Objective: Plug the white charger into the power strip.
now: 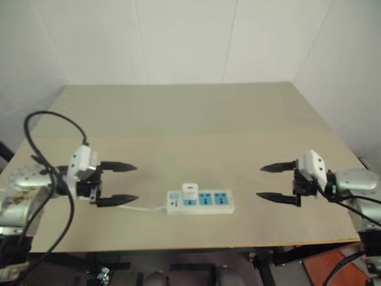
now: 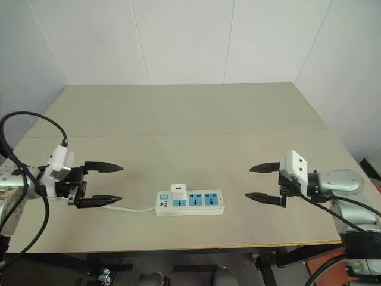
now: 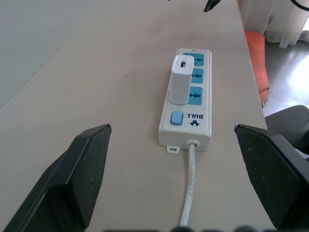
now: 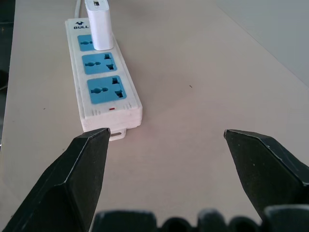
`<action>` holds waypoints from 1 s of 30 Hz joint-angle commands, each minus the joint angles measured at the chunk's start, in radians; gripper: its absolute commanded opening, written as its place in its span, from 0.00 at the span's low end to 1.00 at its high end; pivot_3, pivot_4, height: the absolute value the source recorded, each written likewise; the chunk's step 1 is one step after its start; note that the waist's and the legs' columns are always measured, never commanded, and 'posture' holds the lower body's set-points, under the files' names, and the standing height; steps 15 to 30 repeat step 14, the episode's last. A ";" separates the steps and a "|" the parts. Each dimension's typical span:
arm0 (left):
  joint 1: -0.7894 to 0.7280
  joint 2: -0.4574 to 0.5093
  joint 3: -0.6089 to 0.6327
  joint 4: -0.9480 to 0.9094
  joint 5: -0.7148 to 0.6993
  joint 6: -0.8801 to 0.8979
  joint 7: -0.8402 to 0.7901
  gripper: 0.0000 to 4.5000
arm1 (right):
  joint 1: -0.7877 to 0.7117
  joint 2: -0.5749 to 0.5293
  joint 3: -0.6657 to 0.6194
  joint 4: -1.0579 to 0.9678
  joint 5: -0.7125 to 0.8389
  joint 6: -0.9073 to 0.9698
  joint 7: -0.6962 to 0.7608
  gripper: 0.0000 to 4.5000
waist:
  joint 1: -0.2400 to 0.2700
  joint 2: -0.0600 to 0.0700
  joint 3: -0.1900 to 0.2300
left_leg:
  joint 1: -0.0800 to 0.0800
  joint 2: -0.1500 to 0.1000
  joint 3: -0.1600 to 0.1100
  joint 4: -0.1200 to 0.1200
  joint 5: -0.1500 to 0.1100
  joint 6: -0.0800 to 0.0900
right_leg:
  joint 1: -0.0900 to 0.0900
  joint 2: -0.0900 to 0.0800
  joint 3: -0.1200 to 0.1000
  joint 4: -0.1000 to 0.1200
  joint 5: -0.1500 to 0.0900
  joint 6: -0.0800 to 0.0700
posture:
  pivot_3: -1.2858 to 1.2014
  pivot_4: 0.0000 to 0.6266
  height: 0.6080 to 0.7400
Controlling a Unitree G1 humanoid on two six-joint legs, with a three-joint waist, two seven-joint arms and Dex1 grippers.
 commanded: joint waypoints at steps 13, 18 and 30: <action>-0.005 0.006 0.009 -0.044 -0.033 0.035 0.004 0.99 | 0.038 -0.018 -0.069 -0.079 0.027 0.025 -0.043 1.00 | 0.002 0.000 0.000 | 0.000 0.000 0.000 0.000 0.000 0.000 | 0.000 0.000 0.000 0.000 0.000 0.000 | 0.52 0.24 1.00; -0.010 0.000 0.001 -0.043 -0.032 0.035 0.005 0.99 | 0.037 -0.017 -0.067 -0.083 0.028 0.029 -0.046 1.00 | 0.002 0.000 0.000 | 0.000 0.000 0.000 0.000 0.000 0.000 | 0.000 0.000 0.000 0.000 0.000 0.000 | 0.52 0.24 1.00; -0.010 0.000 0.001 -0.043 -0.032 0.035 0.005 0.99 | 0.037 -0.017 -0.067 -0.083 0.028 0.029 -0.046 1.00 | 0.002 0.000 0.000 | 0.000 0.000 0.000 0.000 0.000 0.000 | 0.000 0.000 0.000 0.000 0.000 0.000 | 0.52 0.24 1.00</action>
